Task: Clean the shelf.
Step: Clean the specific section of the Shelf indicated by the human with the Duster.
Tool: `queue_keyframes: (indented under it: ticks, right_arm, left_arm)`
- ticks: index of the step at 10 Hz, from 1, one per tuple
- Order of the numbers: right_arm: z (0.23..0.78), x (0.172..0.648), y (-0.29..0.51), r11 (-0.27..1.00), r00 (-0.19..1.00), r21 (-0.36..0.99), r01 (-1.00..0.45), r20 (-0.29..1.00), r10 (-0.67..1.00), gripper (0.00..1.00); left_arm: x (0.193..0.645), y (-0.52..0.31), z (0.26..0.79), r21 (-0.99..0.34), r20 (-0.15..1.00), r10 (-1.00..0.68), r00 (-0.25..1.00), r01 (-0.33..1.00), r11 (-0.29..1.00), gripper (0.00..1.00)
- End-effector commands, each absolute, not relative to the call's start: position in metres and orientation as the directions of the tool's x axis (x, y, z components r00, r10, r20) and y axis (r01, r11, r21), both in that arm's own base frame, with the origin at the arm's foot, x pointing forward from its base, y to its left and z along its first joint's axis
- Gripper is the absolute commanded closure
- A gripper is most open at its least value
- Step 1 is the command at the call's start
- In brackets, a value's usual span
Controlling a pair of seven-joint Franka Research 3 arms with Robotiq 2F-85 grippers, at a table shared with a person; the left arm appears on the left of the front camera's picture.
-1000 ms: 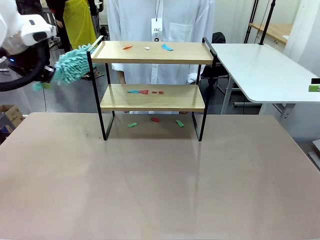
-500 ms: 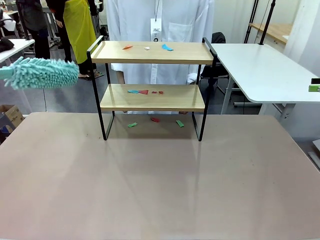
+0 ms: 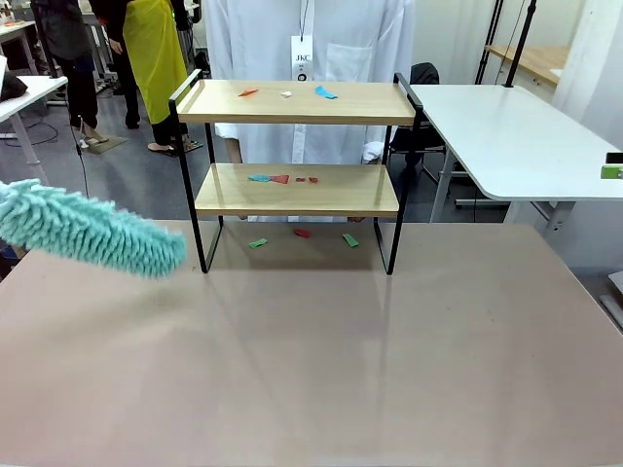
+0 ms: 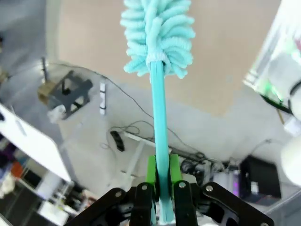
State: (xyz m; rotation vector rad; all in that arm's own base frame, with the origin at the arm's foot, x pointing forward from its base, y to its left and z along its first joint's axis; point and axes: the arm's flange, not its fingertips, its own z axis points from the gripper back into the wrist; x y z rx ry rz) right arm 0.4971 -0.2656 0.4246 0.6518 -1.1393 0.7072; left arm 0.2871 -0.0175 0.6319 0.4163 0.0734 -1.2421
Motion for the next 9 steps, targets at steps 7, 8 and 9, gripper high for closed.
queue_keyframes:
  ticks: [7, 8, 9]
  right_arm:
    - [0.427, 0.497, -0.264, 0.616, 0.250, 0.097, -0.782, 0.954, 0.168, 0.00]
    - [0.427, 0.497, -0.264, 0.616, 0.250, 0.097, -0.782, 0.954, 0.168, 0.00]
    - [0.427, 0.497, -0.264, 0.616, 0.250, 0.097, -0.782, 0.954, 0.168, 0.00]
  left_arm:
    - [0.254, -0.035, 0.637, 0.164, -0.338, -0.938, 0.081, 0.986, 0.026, 0.87]
    - [0.254, -0.035, 0.637, 0.164, -0.338, -0.938, 0.081, 0.986, 0.026, 0.87]
    - [0.254, -0.035, 0.637, 0.164, -0.338, -0.938, 0.081, 0.986, 0.026, 0.87]
